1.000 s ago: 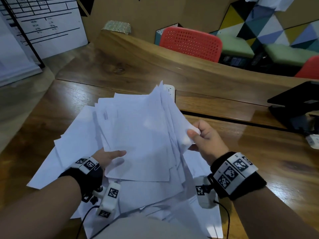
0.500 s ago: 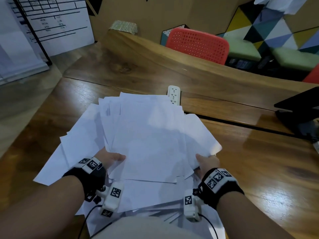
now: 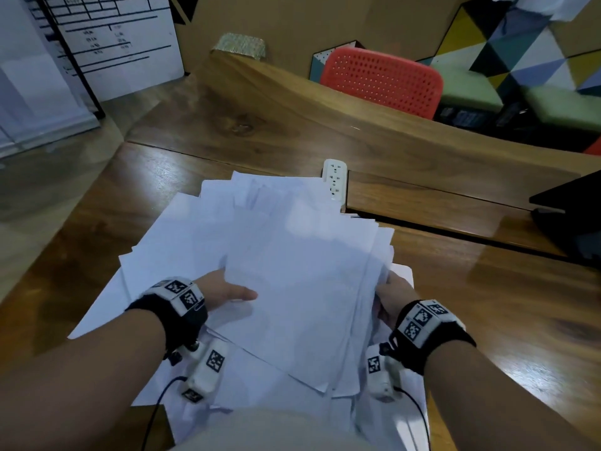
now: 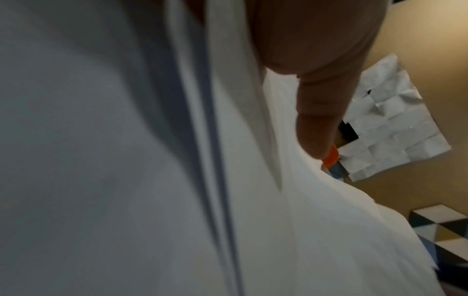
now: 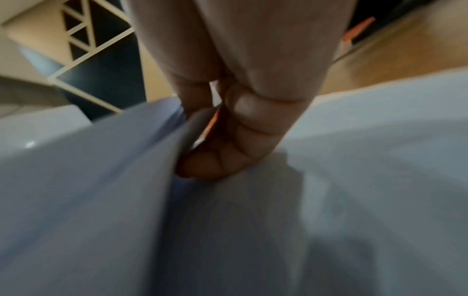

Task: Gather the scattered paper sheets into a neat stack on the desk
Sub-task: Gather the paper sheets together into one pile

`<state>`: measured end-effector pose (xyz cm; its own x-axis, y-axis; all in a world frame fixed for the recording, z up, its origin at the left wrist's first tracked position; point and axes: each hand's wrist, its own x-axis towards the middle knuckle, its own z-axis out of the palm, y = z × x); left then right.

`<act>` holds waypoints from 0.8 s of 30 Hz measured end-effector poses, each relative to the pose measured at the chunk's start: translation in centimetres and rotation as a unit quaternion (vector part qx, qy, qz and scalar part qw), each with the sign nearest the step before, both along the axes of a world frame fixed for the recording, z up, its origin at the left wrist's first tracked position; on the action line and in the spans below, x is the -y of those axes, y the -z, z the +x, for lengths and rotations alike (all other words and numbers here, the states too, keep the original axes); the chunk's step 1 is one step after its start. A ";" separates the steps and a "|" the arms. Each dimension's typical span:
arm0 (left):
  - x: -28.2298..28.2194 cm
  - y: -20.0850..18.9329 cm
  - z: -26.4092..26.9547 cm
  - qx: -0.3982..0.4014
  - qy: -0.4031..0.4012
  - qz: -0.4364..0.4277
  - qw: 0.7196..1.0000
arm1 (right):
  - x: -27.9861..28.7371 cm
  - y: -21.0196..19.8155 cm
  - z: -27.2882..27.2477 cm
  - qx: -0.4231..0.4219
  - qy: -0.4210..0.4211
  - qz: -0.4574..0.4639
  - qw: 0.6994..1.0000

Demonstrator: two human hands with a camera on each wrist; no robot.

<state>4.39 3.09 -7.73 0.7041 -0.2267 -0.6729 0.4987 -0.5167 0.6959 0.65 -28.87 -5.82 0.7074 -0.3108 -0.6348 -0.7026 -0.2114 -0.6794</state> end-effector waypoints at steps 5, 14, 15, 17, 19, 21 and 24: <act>2.7 -2.1 -1.0 0.057 -0.006 0.054 0.997 | -0.7 0.2 -0.3 0.073 0.158 0.013 0.985; 1.9 -4.9 -1.5 0.031 -0.012 -0.205 0.978 | 1.3 -1.0 -3.1 0.139 0.089 0.226 0.960; 2.4 -5.2 -1.4 0.014 0.013 -0.218 0.976 | 0.6 -1.7 -3.2 0.137 0.068 0.278 0.948; 3.7 -5.4 -1.2 0.017 0.045 -0.187 0.981 | -0.1 -2.0 -3.2 0.122 0.054 0.288 0.948; 4.4 -4.9 -1.0 0.081 0.062 -0.115 0.988 | 0.3 -0.9 -2.8 0.090 0.107 0.215 0.966; 4.1 -4.0 -0.4 0.144 0.025 -0.033 0.989 | 1.2 0.0 -2.6 0.028 0.130 0.116 0.984; 1.3 -3.0 1.5 0.207 -0.050 0.248 0.945 | 2.2 1.2 -3.0 -0.033 0.122 0.013 0.992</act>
<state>5.87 1.77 -4.72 0.9314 0.1255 -0.3417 0.3002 -0.7956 0.5262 -2.37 -31.06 -7.03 0.5694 -0.4504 -0.6877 -0.7744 -0.0134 -0.6325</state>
